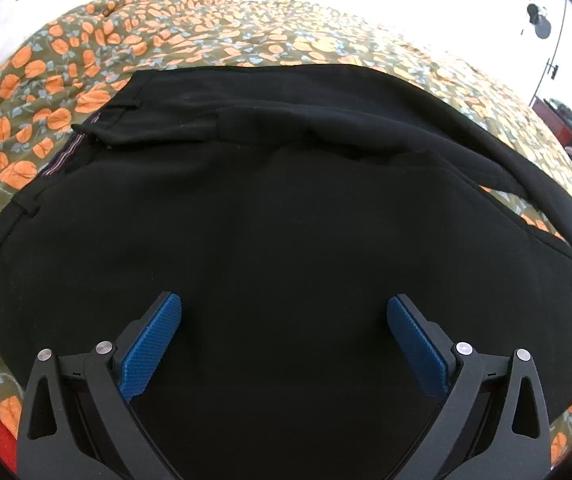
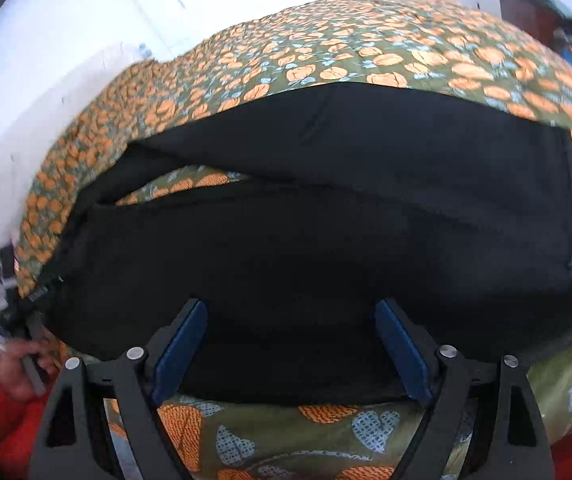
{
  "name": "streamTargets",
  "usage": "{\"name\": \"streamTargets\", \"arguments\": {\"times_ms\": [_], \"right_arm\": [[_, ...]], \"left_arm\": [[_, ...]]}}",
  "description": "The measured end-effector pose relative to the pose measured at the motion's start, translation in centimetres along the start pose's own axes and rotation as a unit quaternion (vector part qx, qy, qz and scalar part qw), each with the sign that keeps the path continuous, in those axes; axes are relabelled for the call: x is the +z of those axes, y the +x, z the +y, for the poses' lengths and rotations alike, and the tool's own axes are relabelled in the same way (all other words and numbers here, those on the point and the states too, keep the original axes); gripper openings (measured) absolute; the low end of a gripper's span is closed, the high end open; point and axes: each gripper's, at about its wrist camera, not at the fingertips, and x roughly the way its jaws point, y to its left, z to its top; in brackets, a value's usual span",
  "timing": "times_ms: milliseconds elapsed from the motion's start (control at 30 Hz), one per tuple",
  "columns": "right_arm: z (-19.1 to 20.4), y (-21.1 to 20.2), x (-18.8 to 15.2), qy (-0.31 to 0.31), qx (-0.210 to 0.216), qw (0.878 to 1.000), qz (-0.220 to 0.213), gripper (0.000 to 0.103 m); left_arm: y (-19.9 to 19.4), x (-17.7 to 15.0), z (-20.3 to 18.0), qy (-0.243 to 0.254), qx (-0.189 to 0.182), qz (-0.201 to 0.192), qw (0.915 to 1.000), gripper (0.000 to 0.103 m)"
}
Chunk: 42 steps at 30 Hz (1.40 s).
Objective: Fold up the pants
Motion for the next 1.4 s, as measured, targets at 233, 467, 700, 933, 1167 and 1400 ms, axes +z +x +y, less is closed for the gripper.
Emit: {"name": "streamTargets", "arguments": {"times_ms": [233,467,700,933,1167,1400], "right_arm": [[-0.4,-0.1,-0.1,0.008,0.010,1.000,-0.004,0.091],[0.1,-0.1,0.0,-0.001,0.007,1.000,-0.003,0.096],[-0.2,-0.2,-0.2,0.001,0.019,1.000,-0.004,0.096],[-0.9,-0.5,-0.2,0.026,0.045,0.999,0.002,0.101],[0.2,-0.1,-0.6,-0.004,0.020,1.000,0.009,0.103],[0.7,-3.4,-0.2,-0.027,-0.017,0.998,-0.047,0.102]], "left_arm": [[0.3,-0.2,-0.2,0.007,0.007,0.003,1.0000,0.103],[0.4,-0.1,-0.3,0.009,0.007,0.008,0.9999,0.103],[0.4,-0.1,-0.4,0.009,0.009,0.010,0.9999,0.103],[0.4,-0.1,-0.2,0.008,0.004,0.014,0.9999,0.103],[0.0,0.2,-0.2,0.009,0.006,0.019,0.9998,0.102],[-1.8,0.8,1.1,-0.026,-0.007,-0.011,0.9996,0.102]]}}
